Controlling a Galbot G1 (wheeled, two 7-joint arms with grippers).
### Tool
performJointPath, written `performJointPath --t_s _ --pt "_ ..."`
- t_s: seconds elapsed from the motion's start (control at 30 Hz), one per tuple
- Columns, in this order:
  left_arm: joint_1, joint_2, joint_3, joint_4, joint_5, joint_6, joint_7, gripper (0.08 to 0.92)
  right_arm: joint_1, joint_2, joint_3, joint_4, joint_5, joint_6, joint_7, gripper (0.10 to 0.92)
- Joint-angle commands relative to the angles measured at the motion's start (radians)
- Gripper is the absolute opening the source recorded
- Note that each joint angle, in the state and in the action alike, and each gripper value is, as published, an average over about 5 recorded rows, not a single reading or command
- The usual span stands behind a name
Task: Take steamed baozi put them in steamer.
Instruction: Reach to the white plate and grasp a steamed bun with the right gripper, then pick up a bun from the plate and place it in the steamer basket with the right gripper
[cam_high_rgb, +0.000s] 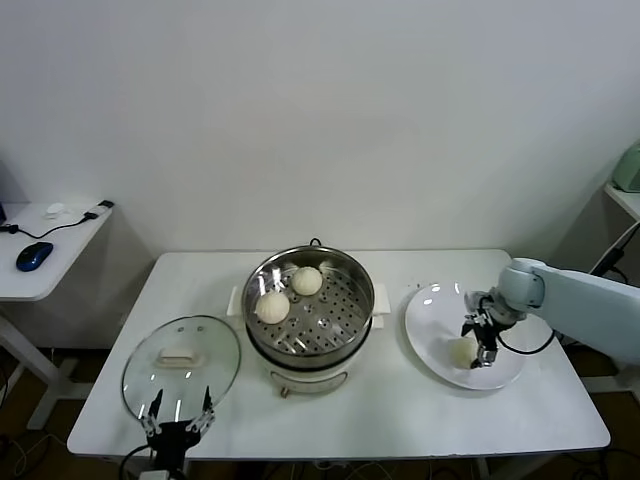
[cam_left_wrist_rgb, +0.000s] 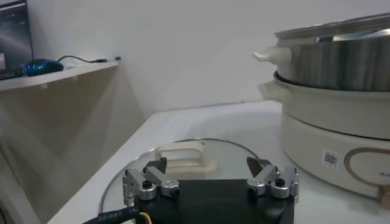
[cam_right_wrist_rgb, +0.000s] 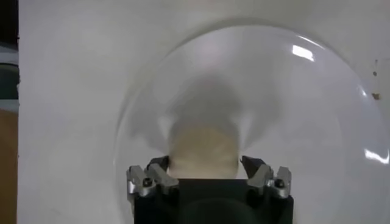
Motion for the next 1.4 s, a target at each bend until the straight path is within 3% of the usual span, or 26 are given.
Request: performJointPath --t_s 0.03,0.27,0.6,0.83,1.0,1.4 --pt "0.001 -0.002 0.001 -0.003 0.002 0.001 0.000 0.823 0.046 -0.003 -0.004 0.014 -0.010 0.012 -0.026 0.709" --pt "0.005 -0.003 0.003 -0.010 0.004 0.001 -0.001 0.823 0.411 0.052 -0.192 0.058 0.070 0.087 -0.107 0.655" --pt "0.007 0.002 0.005 -0.029 0.008 0.008 0.002 0.823 0.830 0.426 -0.234 0.153 0.249 0.347 -0.198 0.662" --pt "0.007 0.003 0.006 -0.033 0.007 0.010 0.002 0.823 0.767 0.611 -0.197 0.314 0.140 0.566 -0.180 0.669" --pt "0.013 0.000 0.002 -0.031 0.006 0.008 0.000 0.823 0.621 0.649 -0.188 0.348 -0.079 0.696 -0.134 0.670" --pt "0.022 -0.005 0.001 -0.021 0.009 0.002 -0.007 0.823 0.408 0.671 -0.182 0.243 -0.239 0.683 -0.057 0.685"
